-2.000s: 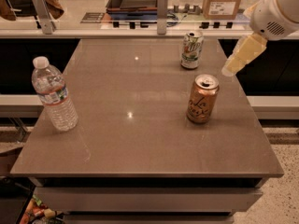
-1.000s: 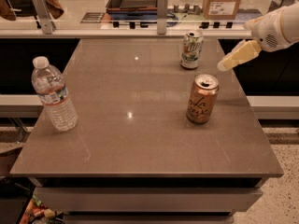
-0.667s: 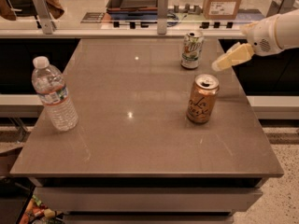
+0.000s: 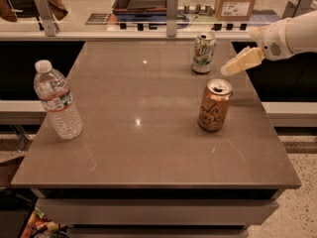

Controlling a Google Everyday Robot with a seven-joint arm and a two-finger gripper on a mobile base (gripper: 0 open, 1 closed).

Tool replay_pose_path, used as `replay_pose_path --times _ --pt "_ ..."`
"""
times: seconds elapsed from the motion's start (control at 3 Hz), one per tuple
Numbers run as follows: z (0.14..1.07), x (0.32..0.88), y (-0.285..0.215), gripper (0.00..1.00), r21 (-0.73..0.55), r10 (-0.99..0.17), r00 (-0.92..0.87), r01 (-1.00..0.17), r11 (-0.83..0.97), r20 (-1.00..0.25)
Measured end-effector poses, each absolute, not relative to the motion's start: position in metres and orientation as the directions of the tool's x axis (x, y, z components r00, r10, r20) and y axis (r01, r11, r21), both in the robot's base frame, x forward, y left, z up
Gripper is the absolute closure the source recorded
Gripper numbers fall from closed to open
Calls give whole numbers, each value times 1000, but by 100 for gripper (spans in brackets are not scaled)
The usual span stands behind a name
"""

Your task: Move 7up can near water bottle

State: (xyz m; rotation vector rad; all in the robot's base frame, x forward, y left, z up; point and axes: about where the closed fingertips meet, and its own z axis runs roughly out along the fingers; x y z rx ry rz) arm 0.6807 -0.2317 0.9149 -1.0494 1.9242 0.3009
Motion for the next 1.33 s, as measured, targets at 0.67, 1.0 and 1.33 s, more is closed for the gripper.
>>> replay_pose_path --times 0.67,1.0,1.33 --pt "894 705 -211 0 -135 -444 -216 -761 635 -870" --pt "889 720 -205 0 -125 -374 -172 -750 650 -911" --pt "884 737 -198 0 -110 -310 -135 -746 657 -941"
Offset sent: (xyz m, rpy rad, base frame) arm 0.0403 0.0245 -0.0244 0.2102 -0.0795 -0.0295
